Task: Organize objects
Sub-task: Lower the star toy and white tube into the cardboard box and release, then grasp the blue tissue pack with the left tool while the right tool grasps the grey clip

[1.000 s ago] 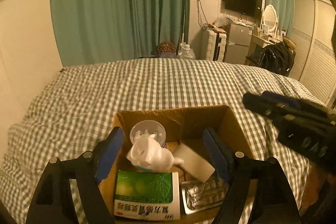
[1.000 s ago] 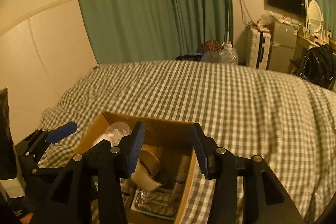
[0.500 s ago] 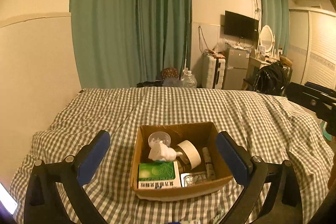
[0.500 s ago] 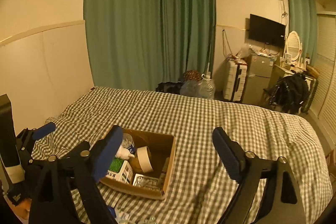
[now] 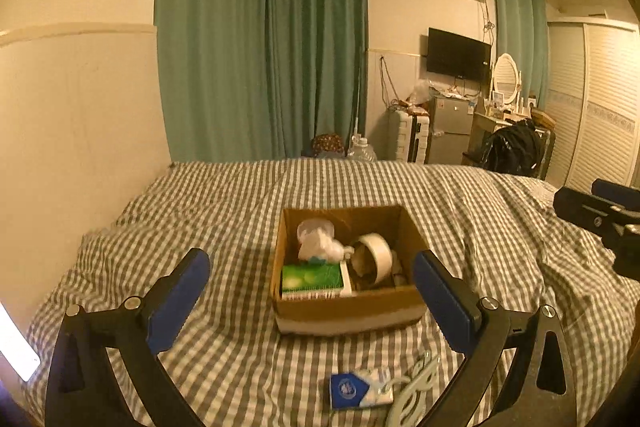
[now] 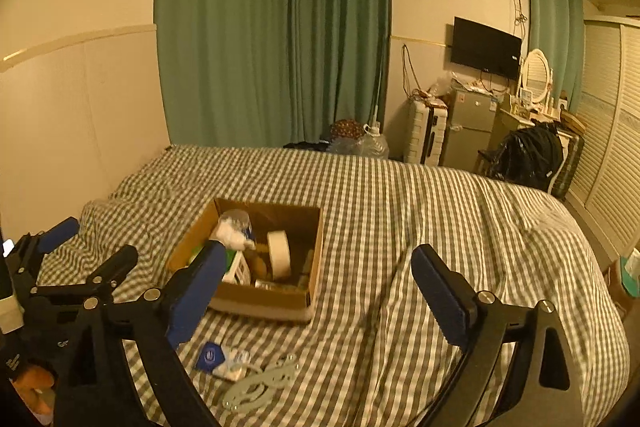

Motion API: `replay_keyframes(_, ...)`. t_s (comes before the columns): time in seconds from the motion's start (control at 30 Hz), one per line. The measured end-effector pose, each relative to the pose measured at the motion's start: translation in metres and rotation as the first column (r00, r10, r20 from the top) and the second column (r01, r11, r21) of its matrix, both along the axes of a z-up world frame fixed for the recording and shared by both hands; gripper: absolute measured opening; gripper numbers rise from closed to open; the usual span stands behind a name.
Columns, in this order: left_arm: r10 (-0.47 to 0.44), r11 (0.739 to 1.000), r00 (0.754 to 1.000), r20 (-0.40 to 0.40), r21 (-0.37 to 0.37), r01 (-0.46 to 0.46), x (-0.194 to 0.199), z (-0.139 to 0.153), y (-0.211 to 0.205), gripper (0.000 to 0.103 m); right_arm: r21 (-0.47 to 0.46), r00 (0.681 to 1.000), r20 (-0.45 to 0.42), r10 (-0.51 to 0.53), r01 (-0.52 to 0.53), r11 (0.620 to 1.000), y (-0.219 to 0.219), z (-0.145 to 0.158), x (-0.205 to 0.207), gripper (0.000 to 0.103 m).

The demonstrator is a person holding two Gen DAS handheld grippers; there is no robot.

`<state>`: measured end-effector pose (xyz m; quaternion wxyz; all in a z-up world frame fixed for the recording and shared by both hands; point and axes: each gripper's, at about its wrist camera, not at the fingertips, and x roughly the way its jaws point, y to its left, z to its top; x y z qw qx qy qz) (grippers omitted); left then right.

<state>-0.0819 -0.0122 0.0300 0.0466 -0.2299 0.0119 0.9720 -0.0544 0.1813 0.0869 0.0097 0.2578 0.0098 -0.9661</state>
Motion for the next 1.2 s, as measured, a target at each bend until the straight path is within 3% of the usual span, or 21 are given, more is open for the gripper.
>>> replay_keyframes(0.23,0.043,0.999,0.996,0.083,-0.025,-0.041,0.014,-0.059,-0.005,0.103,0.001,0.991,0.132,0.0,-0.001,1.0,-0.016,-0.066,-0.001,0.095)
replay_keyframes(0.4,0.06,0.997,0.983,0.171,-0.051,-0.052,0.006,-0.107,-0.004,0.103,0.013,0.968,0.25,0.019,-0.023,1.0,-0.025,-0.124,-0.013,0.095)
replay_keyframes(0.57,0.095,0.993,0.974,0.204,-0.088,-0.078,-0.004,-0.14,-0.006,0.103,0.015,0.933,0.359,0.029,-0.037,0.999,-0.029,-0.179,-0.025,0.095)
replay_keyframes(0.8,0.129,0.987,0.964,0.232,-0.121,-0.103,-0.014,-0.156,-0.009,0.103,-0.039,0.889,0.451,0.077,-0.066,0.997,-0.04,-0.226,-0.043,0.095)
replay_keyframes(1.0,0.138,0.99,0.953,0.269,-0.063,-0.126,-0.02,-0.162,-0.023,0.103,-0.103,0.862,0.487,0.142,-0.105,0.989,-0.043,-0.248,-0.053,0.094)
replay_keyframes(1.1,0.138,0.99,0.948,0.287,-0.058,-0.126,-0.023,-0.164,-0.023,0.103,-0.155,0.857,0.48,0.188,-0.129,0.98,-0.038,-0.25,-0.051,0.078)
replay_keyframes(1.2,0.139,0.99,0.945,0.297,-0.076,-0.122,-0.025,-0.166,-0.018,0.103,-0.15,0.868,0.452,0.206,-0.154,0.977,-0.033,-0.24,-0.046,0.052)
